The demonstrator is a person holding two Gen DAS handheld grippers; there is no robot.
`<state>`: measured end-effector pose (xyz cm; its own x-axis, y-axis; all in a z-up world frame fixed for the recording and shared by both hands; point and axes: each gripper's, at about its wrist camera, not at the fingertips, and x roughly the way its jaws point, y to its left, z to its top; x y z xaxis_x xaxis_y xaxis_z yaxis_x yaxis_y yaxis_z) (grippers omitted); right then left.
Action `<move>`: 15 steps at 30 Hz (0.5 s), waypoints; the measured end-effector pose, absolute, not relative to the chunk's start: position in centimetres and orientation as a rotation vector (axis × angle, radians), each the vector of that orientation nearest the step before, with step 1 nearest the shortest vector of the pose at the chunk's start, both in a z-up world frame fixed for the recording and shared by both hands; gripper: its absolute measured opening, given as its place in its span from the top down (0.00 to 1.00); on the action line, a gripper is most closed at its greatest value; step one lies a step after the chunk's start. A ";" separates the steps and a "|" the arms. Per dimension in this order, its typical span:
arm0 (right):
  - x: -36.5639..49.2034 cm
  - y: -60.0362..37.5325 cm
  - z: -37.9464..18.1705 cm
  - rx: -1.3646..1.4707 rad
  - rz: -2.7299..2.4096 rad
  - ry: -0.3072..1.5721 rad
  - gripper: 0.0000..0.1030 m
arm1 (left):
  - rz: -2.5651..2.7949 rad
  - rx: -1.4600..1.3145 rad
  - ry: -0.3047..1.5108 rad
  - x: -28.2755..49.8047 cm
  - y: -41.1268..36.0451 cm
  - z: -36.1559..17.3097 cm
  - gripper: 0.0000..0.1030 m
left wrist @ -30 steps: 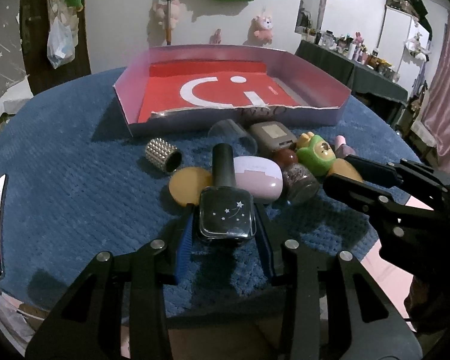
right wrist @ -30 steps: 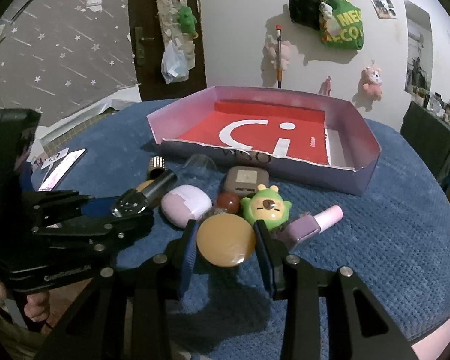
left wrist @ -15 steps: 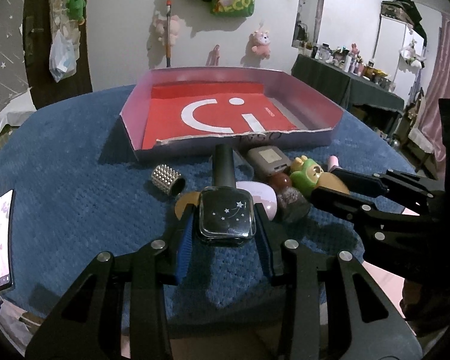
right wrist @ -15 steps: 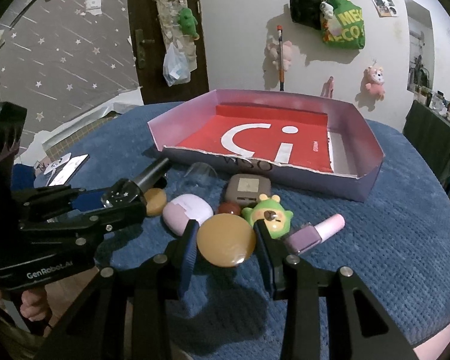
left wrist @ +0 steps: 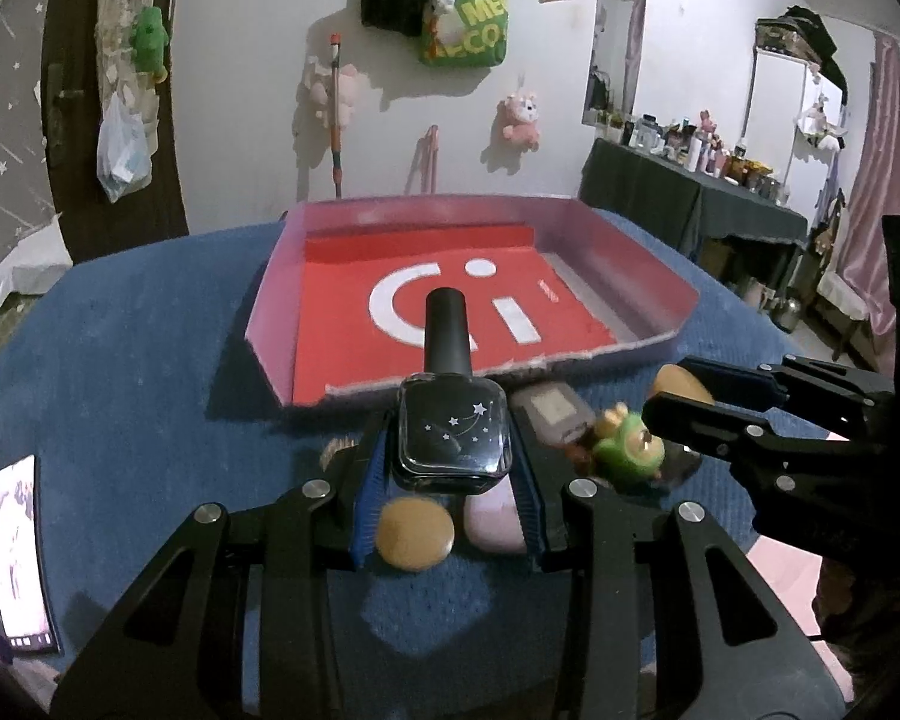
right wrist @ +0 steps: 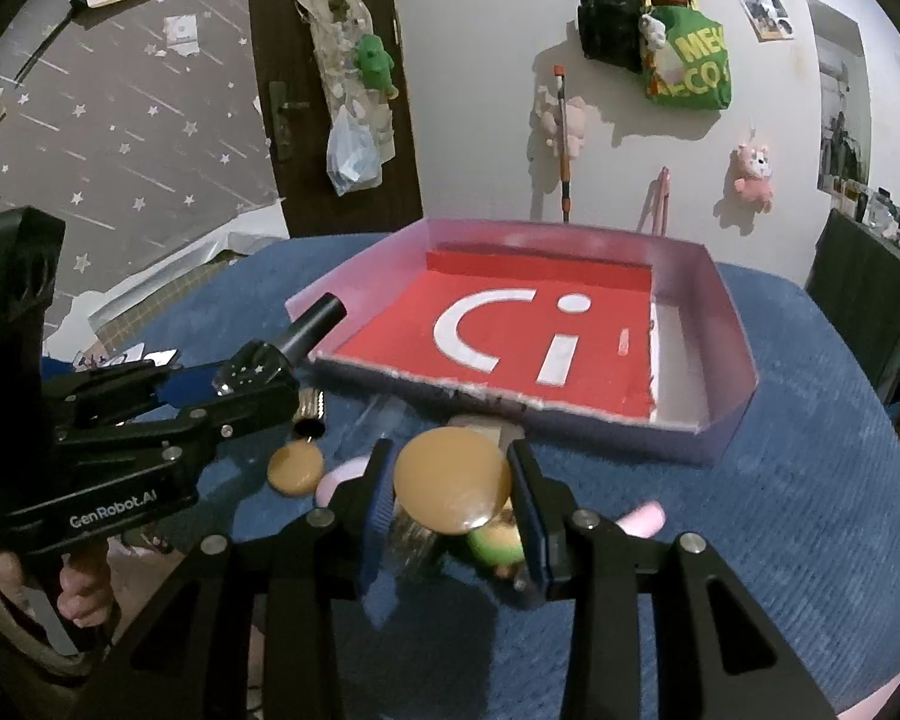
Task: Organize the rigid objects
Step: 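Lift the black polish and tan sponge and carry both over the red tray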
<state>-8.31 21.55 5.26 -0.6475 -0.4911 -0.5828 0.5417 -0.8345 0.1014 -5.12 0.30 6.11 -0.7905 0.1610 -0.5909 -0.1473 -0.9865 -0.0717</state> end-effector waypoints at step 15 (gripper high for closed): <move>-14.4 22.3 9.8 0.871 -2.418 0.011 0.61 | 2.829 -0.946 -0.063 -9.9 -0.1 9.5 0.66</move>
